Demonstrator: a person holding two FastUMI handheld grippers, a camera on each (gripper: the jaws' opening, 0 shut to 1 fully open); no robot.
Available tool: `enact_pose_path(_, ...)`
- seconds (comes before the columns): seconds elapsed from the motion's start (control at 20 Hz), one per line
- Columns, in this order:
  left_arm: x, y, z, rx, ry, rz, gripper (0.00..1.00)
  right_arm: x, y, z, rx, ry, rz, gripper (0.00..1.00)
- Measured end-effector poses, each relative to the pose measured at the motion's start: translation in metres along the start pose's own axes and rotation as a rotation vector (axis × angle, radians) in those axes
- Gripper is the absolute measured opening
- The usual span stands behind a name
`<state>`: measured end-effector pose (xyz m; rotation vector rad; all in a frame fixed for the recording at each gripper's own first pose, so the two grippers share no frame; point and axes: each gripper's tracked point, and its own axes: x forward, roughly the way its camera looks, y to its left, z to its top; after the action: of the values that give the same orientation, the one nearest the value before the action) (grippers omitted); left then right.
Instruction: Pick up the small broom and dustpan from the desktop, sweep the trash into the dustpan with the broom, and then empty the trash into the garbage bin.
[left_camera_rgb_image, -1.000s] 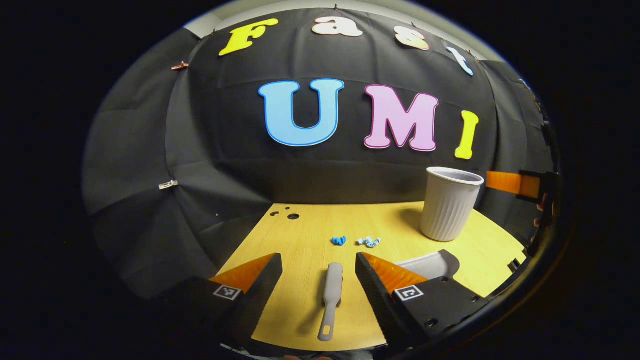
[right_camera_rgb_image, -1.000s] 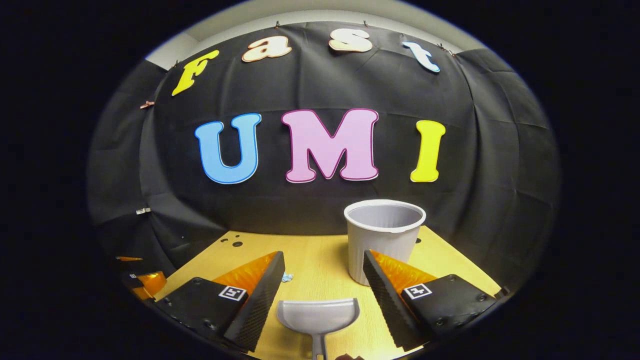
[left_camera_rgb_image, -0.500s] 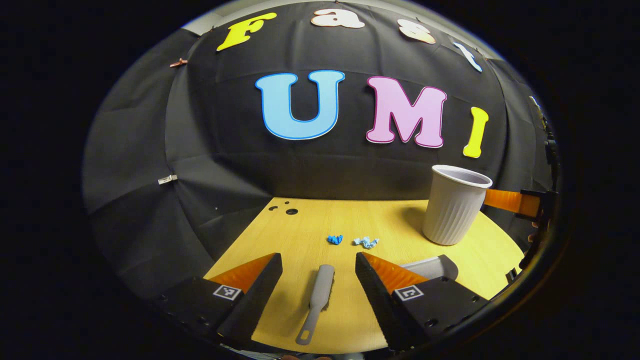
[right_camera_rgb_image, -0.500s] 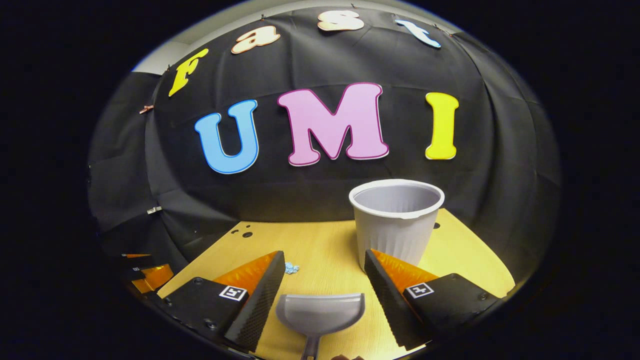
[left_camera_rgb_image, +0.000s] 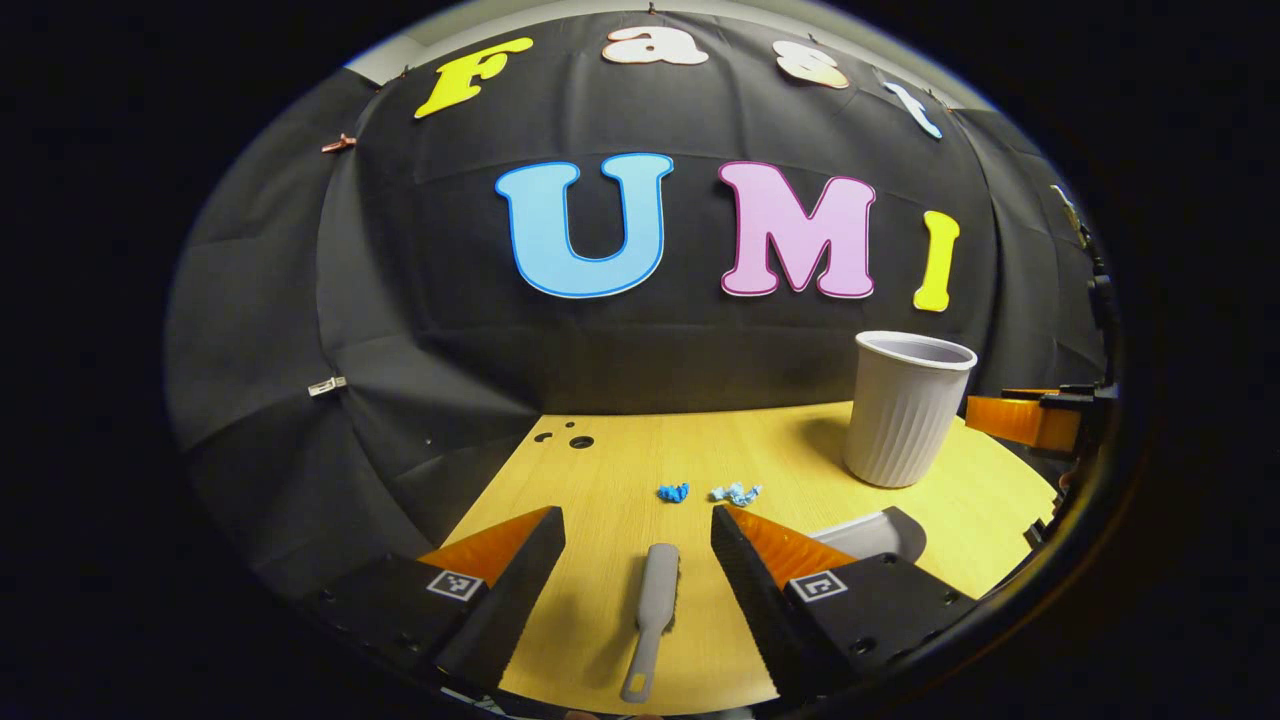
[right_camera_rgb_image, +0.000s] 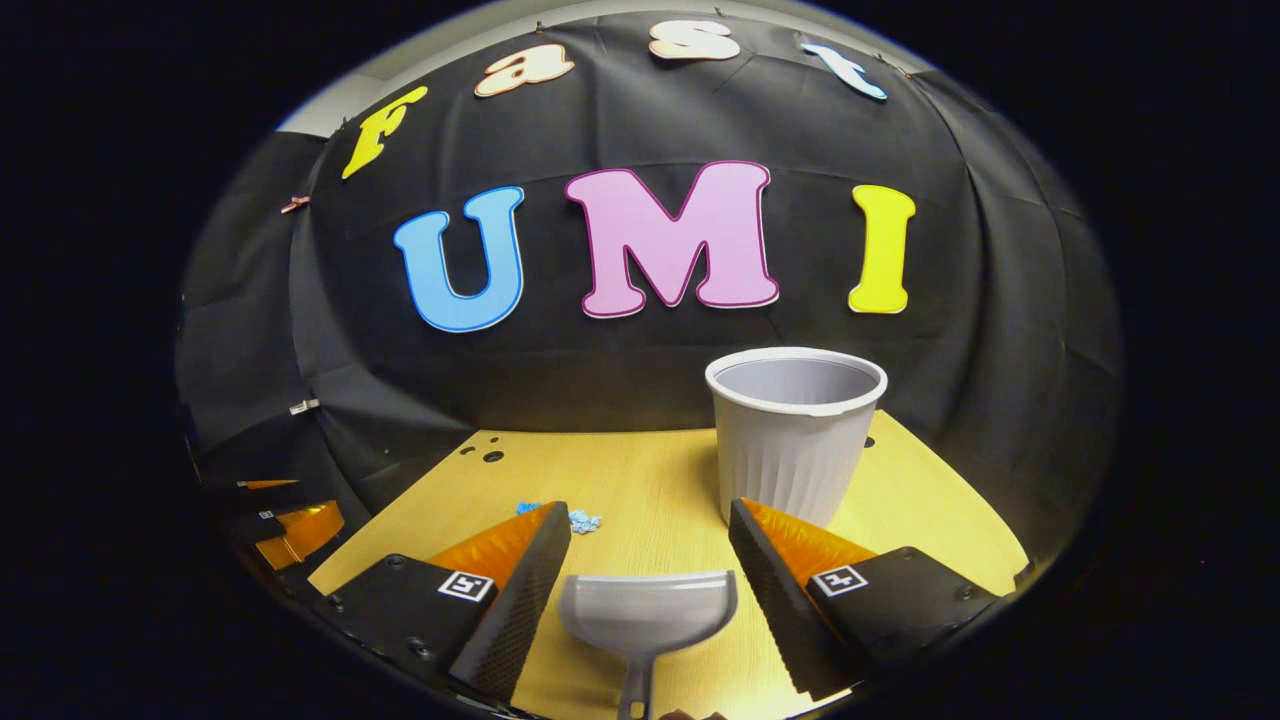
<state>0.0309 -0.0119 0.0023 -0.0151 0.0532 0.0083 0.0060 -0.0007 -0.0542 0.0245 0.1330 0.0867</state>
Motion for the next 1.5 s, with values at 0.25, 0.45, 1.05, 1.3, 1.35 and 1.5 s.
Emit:
enact_pose_path(0.25, 0.012, -0.006, -0.041, 0.021, 0.162, -0.103, 0.95, -0.001, 0.007, -0.020, -0.001, 0.061, -0.010, 0.99)
enact_pose_path(0.45, 0.025, -0.009, -0.089, 0.036, 0.341, -0.154, 0.95, -0.001, 0.008, -0.033, -0.002, 0.100, -0.022, 0.99)
enact_pose_path(1.05, 0.051, -0.015, -0.195, 0.065, 0.778, -0.191, 0.96, 0.010, -0.016, -0.086, 0.075, 0.281, -0.081, 0.99)
enact_pose_path(1.3, 0.066, -0.013, -0.227, 0.125, 0.915, -0.172, 0.95, 0.019, -0.012, -0.118, 0.172, 0.373, -0.059, 0.99)
enact_pose_path(1.35, 0.069, -0.015, -0.230, 0.119, 0.935, -0.170, 0.95, 0.020, -0.011, -0.123, 0.175, 0.392, -0.053, 0.99)
enact_pose_path(1.5, 0.071, -0.018, -0.239, 0.086, 1.004, -0.173, 0.91, 0.023, -0.008, -0.140, 0.187, 0.450, -0.043, 0.99)
